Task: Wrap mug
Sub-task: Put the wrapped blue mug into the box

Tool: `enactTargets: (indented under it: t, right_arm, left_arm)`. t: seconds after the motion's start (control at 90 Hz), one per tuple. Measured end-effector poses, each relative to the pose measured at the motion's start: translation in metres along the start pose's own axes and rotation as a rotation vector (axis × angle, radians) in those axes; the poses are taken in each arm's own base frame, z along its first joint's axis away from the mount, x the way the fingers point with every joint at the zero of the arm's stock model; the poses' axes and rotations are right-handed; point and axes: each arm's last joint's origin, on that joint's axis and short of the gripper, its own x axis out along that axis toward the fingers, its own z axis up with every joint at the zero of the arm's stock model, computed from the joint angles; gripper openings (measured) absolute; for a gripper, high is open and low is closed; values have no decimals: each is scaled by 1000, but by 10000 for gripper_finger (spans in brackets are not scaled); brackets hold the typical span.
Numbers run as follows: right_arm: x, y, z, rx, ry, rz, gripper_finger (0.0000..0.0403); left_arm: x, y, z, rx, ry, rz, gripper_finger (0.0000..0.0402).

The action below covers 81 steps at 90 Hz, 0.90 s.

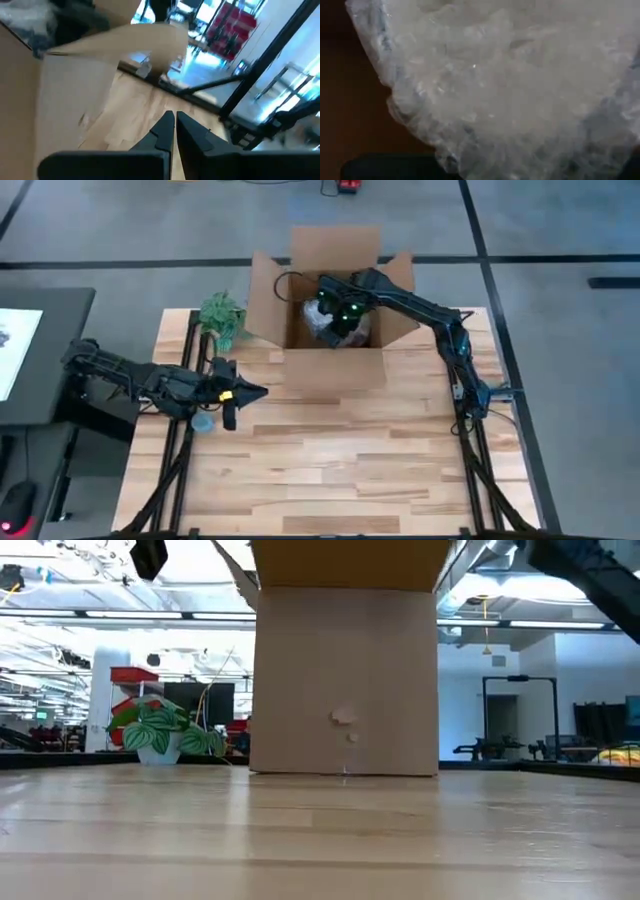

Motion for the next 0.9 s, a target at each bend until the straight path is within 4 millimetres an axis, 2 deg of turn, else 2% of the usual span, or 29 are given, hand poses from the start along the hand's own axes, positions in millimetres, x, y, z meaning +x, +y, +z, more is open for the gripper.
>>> enactTargets:
  t: [0.167, 0.267, 0.722, 0.811, 0.9]
  right_arm:
    - [30, 2, 6, -92, 56, -8, 37]
    - [31, 3, 6, -151, 60, -7, 37]
    - [79, 3, 20, -269, 87, -1, 37]
    - [81, 4, 20, -272, 85, -1, 38]
    - [82, 4, 21, -272, 76, -2, 57]
  left_arm:
    - [-6, -2, 10, -96, -79, -40, 0]
    - [-9, -2, 17, -143, -140, -46, 0]
    - [-24, 4, 32, -204, -325, 85, 0]
    - [-24, 4, 32, -209, -336, 99, 0]
    - [-24, 4, 32, -208, -336, 102, 0]
